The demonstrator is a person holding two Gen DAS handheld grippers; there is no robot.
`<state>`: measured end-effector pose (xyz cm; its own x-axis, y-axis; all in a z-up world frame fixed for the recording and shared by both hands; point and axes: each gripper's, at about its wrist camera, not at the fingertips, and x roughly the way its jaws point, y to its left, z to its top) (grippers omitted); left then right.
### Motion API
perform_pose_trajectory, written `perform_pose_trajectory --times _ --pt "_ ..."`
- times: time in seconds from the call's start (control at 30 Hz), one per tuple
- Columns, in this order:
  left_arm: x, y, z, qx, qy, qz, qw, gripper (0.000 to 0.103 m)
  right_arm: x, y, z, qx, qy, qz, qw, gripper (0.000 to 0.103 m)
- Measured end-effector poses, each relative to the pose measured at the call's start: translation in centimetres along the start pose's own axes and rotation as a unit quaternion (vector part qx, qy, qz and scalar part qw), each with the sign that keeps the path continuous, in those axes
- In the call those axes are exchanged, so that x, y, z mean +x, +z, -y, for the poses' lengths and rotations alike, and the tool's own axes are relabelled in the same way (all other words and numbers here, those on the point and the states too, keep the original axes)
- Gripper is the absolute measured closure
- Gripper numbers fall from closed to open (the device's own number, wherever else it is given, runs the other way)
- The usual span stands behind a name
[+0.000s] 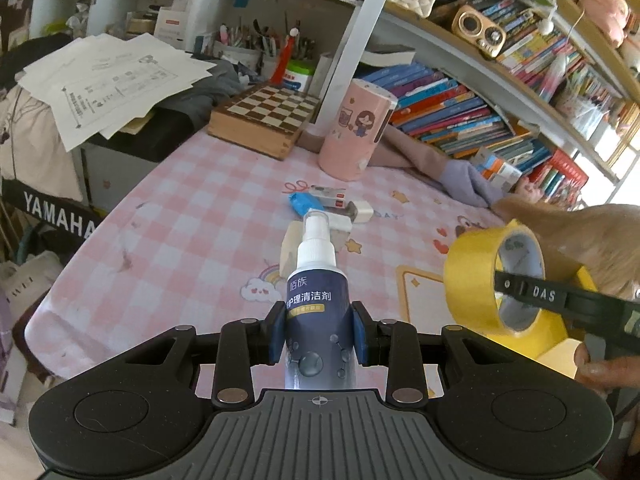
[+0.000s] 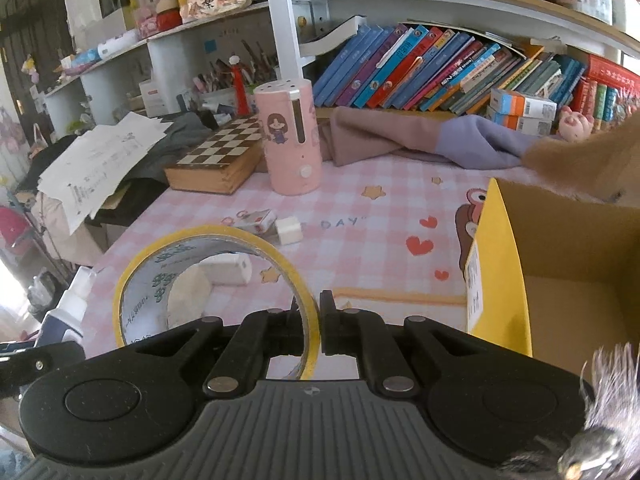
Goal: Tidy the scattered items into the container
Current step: 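Carry the spray bottle and tape roll over the yellow box with both tools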
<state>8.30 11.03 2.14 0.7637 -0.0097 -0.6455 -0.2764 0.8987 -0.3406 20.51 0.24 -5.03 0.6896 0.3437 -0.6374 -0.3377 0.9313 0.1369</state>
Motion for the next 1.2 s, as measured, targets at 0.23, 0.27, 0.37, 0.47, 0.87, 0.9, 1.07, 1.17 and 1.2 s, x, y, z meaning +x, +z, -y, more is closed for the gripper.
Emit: perform_pose_trajectory --times 0.23,0.27,0.37,0.47,0.87,0.9,1.07,1.17,1.2 --pt "-3.2 -1.5 -0.5 -0.004 -0.029 0.011 0.9995 0.072 -4.6 -2.3 -0.7 0.022 -0.007 0.003 1.000 0.097" --pt "-3.4 -1.7 -0.5 -0.004 -0.033 0.011 0.9994 0.072 -5.2 -2.7 -0.7 0.026 -0.009 0.003 1.000 0.097" --pt "-4.2 -2.6 -0.4 -0.001 -0.046 0.005 0.9989 0.072 -6.9 -4.0 -0.9 0.036 -0.018 0.000 0.999 0.097" --pt "-4.7 -3.4 -0.4 0.002 -0.056 -0.003 0.9984 0.072 -8.5 -5.5 -0.9 0.046 -0.030 -0.002 0.998 0.097" --pt "-6.1 -4.9 0.6 0.028 -0.095 -0.006 0.9951 0.072 -12.5 -9.0 -0.2 0.083 -0.073 0.005 0.994 0.097" --pt "-6.0 -4.9 0.8 0.031 -0.099 -0.007 0.9945 0.072 -12.7 -9.1 0.0 0.087 -0.078 0.005 0.993 0.097" --pt "-5.6 -5.1 1.6 0.043 -0.116 -0.017 0.9921 0.072 -13.4 -9.8 0.5 0.098 -0.096 0.003 0.991 0.097" --pt "-5.2 -5.3 2.1 0.051 -0.127 -0.024 0.9903 0.072 -13.7 -10.4 0.9 0.107 -0.106 -0.003 0.989 0.097" --pt "-5.1 -5.3 2.4 0.055 -0.131 -0.027 0.9895 0.072 -13.8 -10.5 1.1 0.111 -0.110 -0.004 0.988 0.097"
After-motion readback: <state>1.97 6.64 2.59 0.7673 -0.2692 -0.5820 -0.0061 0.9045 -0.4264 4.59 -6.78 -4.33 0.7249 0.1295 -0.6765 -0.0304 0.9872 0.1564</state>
